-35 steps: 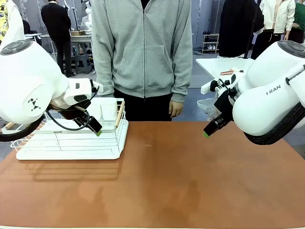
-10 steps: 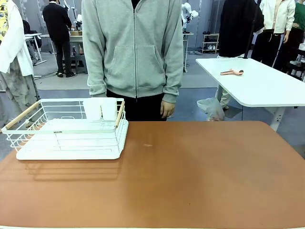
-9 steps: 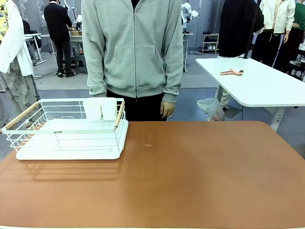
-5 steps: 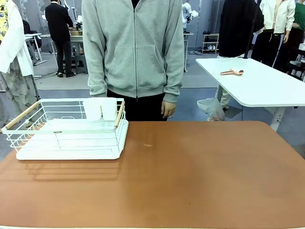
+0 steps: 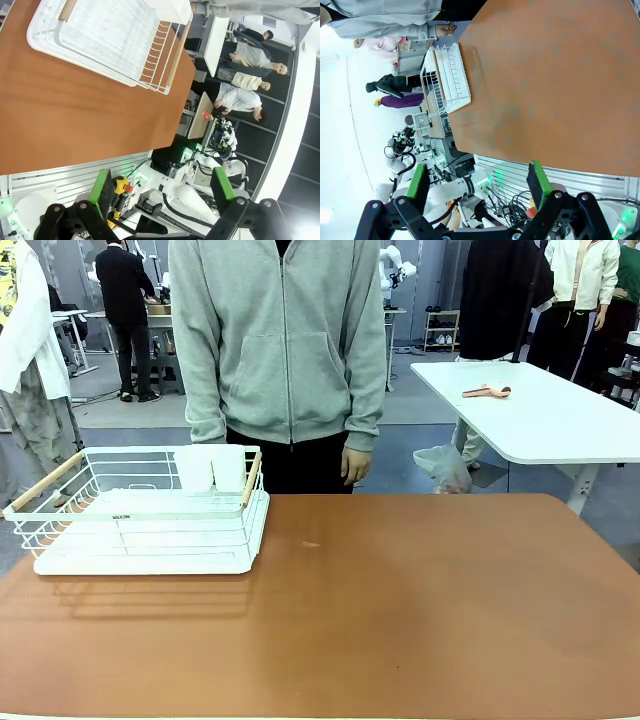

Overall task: Clean the table.
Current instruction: Pick up the Lint Roller when the human hands it over.

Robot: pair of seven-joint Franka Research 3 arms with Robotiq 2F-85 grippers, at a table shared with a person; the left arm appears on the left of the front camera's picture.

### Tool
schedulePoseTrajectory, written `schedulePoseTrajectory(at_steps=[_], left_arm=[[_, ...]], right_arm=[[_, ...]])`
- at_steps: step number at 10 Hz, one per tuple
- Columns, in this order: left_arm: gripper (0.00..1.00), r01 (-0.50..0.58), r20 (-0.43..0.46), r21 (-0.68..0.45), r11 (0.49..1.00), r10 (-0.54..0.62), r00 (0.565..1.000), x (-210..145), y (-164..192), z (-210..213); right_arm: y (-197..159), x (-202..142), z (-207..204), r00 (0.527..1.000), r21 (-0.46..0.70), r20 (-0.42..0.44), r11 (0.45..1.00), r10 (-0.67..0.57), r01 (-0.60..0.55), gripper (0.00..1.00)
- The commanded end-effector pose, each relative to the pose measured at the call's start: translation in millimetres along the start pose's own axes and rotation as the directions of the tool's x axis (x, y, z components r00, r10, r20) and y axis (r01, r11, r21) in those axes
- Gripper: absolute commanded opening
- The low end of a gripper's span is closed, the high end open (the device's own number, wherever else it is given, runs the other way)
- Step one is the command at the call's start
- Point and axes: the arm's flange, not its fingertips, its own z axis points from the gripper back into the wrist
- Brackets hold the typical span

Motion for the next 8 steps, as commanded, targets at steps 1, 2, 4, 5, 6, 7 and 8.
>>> schedulePoseTrajectory(at_steps=[1, 2, 4, 5, 6, 7, 8], left_arm=[[1.0, 0.011, -0.004, -0.005, 1.0, -0.011, 1.0, -1.9, 0.8, 2.0], [1.0, 0.011, -0.004, -0.005, 1.0, -0.011, 1.0, -1.9, 0.8, 2.0], [1.0, 0.011, -0.004, -0.005, 1.0, -0.011, 1.0, -1.9, 0.8, 2.0], [1.0, 0.011, -0.004, -0.005, 1.0, -0.011, 1.0, -1.9, 0.8, 2.0], [1.0, 0.011, -0.004, -0.005, 1.0, -0.011, 1.0, -1.9, 0.8, 2.0], [1.0, 0.011, -0.004, -0.005, 1.0, -0.011, 1.0, -1.9, 0.8, 2.0], [1.0, 0.011, -0.004, -0.005, 1.0, -0.011, 1.0, -1.9, 0.8, 2.0]], right_arm=[[2.3, -0.1, 2.5, 1.0, 0.011, 0.005, 1.0, 0.006, -0.006, 1.0], [2.3, -0.1, 2.5, 1.0, 0.011, 0.005, 1.0, 0.006, -0.006, 1.0], [2.3, -0.1, 2.5, 1.0, 0.011, 0.005, 1.0, 0.006, -0.006, 1.0], [2.3, -0.1, 2.5, 1.0, 0.011, 0.005, 1.0, 0.006, -0.006, 1.0], [2.3, -0.1, 2.5, 1.0, 0.011, 0.005, 1.0, 0.006, -0.006, 1.0], [2.3, -0.1, 2.5, 1.0, 0.011, 0.005, 1.0, 0.006, -0.006, 1.0], [2.3, -0.1, 2.5, 1.0, 0.011, 0.005, 1.0, 0.006, -0.006, 1.0]])
